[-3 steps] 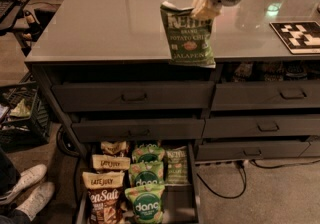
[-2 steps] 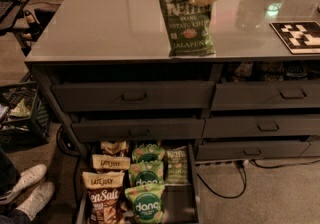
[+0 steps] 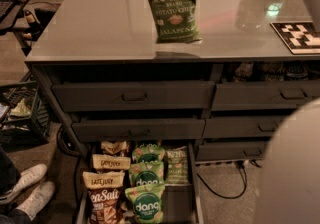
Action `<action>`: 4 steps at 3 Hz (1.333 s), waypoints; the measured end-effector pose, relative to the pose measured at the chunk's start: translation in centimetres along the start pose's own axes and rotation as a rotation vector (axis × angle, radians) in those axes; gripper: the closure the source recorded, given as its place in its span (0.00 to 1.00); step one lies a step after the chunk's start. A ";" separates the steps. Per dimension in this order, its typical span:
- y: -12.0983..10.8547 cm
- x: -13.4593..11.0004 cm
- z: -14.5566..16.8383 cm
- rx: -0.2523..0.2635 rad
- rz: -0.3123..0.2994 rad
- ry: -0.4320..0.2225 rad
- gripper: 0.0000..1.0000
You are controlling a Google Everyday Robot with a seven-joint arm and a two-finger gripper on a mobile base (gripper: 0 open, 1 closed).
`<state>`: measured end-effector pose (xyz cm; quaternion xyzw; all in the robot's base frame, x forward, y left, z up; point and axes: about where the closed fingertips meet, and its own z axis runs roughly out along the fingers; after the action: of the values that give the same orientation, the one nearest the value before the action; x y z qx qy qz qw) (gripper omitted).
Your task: Pick green jalapeno chip bag from bottom drawer and place on counter
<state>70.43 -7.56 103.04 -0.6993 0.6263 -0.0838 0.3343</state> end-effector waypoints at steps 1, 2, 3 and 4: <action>-0.7 -1.4 2.9 -0.054 -0.017 -0.038 1.00; -0.6 -2.3 6.1 -0.119 -0.024 -0.070 1.00; -0.5 -2.7 9.2 -0.169 -0.023 -0.086 1.00; -0.6 -2.9 12.0 -0.196 -0.021 -0.091 1.00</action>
Offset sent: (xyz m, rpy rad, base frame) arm 0.0665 0.0591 -0.0463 0.0305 0.1819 0.1458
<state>76.78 -0.55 95.11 -0.7381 0.6083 0.0063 0.2917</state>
